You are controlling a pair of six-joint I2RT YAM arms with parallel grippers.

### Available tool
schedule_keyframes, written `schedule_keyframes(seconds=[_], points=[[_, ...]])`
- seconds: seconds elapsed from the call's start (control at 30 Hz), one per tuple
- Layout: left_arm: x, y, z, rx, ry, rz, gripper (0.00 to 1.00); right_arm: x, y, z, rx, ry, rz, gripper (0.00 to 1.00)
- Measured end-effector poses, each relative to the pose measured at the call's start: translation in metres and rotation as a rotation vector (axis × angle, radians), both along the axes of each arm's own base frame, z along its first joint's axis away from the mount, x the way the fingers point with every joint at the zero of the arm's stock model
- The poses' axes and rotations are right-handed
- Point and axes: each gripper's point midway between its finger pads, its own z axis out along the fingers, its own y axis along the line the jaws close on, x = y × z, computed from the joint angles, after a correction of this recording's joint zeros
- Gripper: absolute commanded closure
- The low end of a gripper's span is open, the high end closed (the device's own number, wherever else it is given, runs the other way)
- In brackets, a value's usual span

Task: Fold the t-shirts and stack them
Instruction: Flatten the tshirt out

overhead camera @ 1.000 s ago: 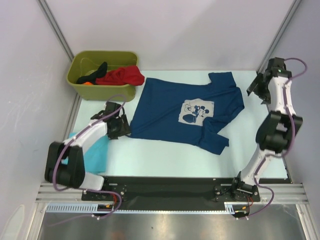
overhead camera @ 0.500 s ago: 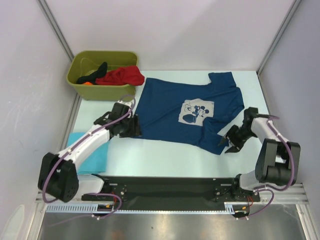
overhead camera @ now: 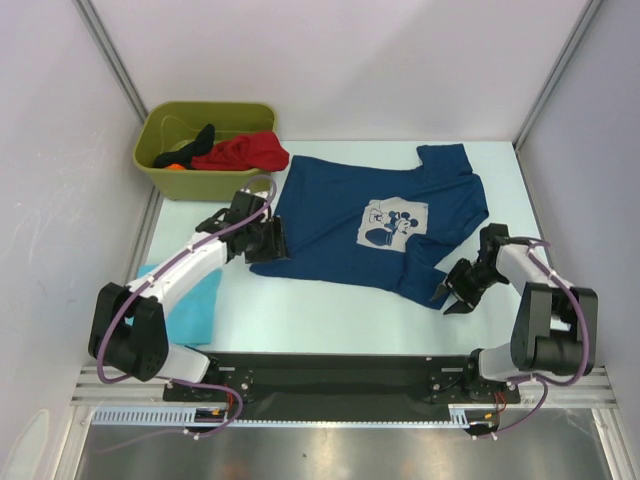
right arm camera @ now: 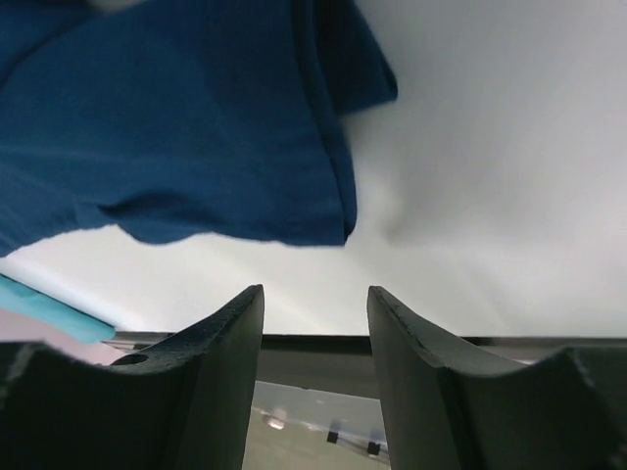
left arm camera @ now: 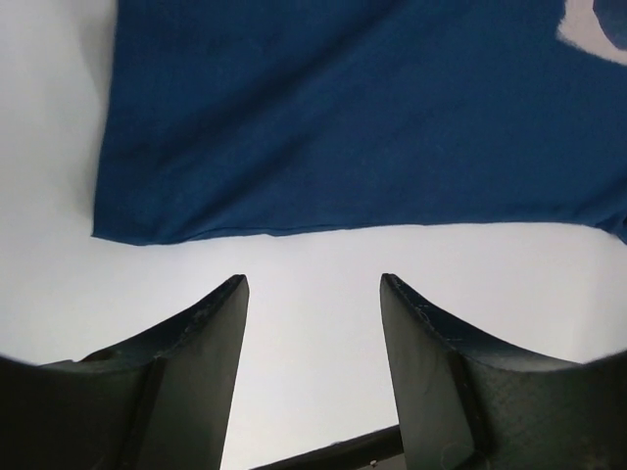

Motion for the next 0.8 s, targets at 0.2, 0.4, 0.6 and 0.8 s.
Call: schedule_keyframes(seconds=[0.2,0.4,0.6,0.8], points=[[0.013,0.024,-0.003,0.0,0.006,0.081,0.4,0.009,-0.003,-0.016,0.005,0.023,-0.018,0.55],[0.02,0.035,-0.012,0.0,0.03,0.118,0.41,0.011,-0.005,-0.026,-0.001,0.046,-0.019,0.58],[0.021,0.036,-0.012,-0.011,0.029,0.117,0.4,0.013,-0.004,-0.031,-0.004,0.058,-0.03,0.7],[0.025,0.048,-0.012,-0.01,0.027,0.143,0.41,0.012,-0.003,-0.035,0.006,0.076,-0.036,1.0]])
